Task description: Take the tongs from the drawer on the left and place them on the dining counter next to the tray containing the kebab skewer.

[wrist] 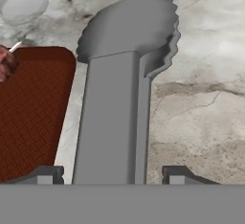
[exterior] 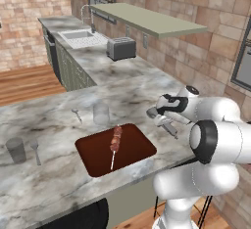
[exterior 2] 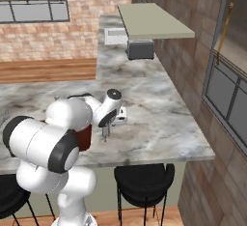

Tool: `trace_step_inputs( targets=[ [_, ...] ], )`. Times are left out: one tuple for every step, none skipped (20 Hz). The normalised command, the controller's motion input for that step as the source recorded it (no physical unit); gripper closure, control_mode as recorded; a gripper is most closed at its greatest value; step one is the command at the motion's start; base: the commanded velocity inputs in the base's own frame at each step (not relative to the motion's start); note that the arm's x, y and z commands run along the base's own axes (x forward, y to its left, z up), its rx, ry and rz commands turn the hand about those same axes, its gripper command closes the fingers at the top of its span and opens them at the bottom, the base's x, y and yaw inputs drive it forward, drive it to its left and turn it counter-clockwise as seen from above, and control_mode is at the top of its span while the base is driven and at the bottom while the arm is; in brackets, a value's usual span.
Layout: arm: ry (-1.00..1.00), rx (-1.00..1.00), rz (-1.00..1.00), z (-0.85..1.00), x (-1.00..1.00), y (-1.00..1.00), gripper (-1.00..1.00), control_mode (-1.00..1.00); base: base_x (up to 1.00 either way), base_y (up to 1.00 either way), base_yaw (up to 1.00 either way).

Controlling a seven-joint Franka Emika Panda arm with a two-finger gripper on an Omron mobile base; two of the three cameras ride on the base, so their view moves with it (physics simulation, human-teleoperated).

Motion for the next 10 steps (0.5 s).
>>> trace_step_inputs(
  targets=[
    [0.0, 0.01, 0.0, -0.37, 0.0, 0.01, 1.0, -1.0, 0.0, 0.0, 0.0],
    [0.0, 0.0, 0.0, -0.48, 0.0, 0.0, 1.0, -1.0, 0.0, 0.0, 0.0],
    [0.0, 0.01, 0.0, -0.42, 0.0, 0.0, 1.0, -1.0, 0.0, 0.0, 0.0],
    [0.0, 0.02, 0.0, -0.35, 0.03, 0.0, 1.0, -1.0, 0.0, 0.0, 0.0],
    [0.0, 0.02, 0.0, -0.33, 0.05, 0.0, 1.0, -1.0, 0.0, 0.0, 0.0],
    [0.0, 0.08, 0.0, -0.29, 0.02, 0.0, 1.0, -1.0, 0.0, 0.0, 0.0],
    [0.0, 0.18, 0.0, -0.23, 0.0, 0.0, 1.0, -1.0, 0.0, 0.0, 0.0],
    [0.0, 0.19, 0.0, -0.23, 0.03, 0.0, 1.0, -1.0, 0.0, 0.0, 0.0],
    [0.0, 0.18, 0.0, -0.24, 0.06, 0.0, 1.0, -1.0, 0.0, 0.0, 0.0],
    [0.0, 0.21, 0.0, -0.25, 0.13, 0.0, 1.0, -1.0, 0.0, 0.0, 0.0]
  ],
)
